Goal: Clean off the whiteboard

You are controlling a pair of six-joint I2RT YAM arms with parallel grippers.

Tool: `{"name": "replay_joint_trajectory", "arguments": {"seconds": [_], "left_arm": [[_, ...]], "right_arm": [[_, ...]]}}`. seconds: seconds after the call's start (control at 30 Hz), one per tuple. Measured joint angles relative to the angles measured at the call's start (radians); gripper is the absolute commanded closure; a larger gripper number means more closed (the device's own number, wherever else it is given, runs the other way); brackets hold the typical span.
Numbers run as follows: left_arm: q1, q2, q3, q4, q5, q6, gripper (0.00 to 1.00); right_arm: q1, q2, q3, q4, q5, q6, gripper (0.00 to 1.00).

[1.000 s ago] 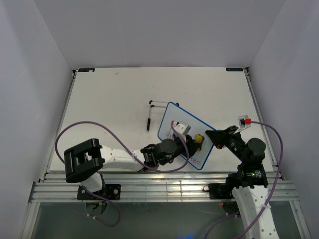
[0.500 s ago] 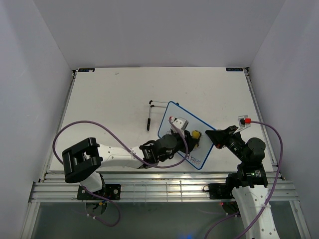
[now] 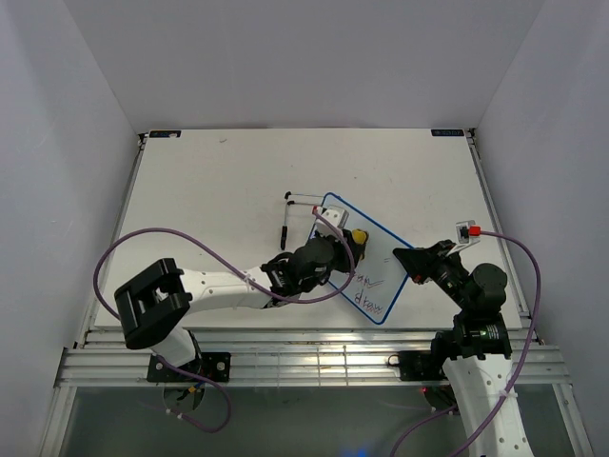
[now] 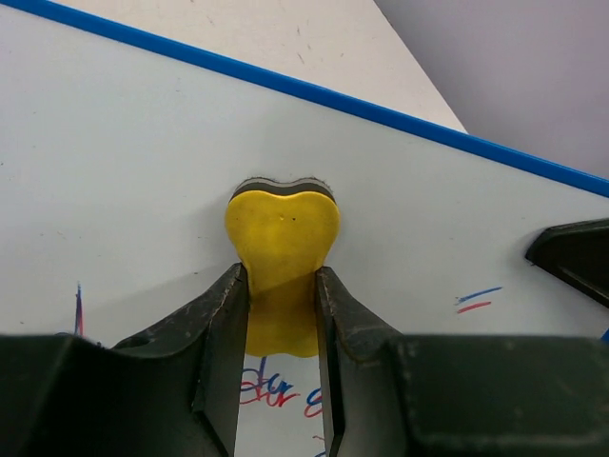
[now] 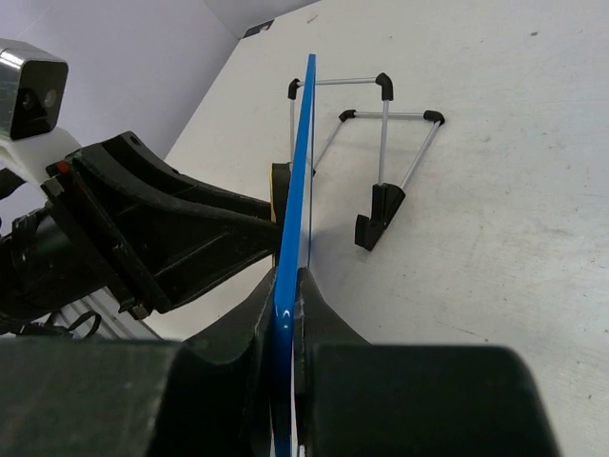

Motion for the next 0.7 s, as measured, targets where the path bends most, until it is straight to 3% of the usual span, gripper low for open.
{"name": "replay_joint_trajectory", "arguments": {"seconds": [0.33,0.7], "left_arm": [[-0.162,0.068,0.105,0.014,-0.044,0.031,1.00],[-0.170,0.074,0.104,0.021,-0.077,-0.021,1.00]], "right_arm": [[-0.001,0.002,0.010,-0.016,0.028,-0.002,0.92],[-0.003,0.002,0.011,-0.023,0.035,0.000,0.92]]}}
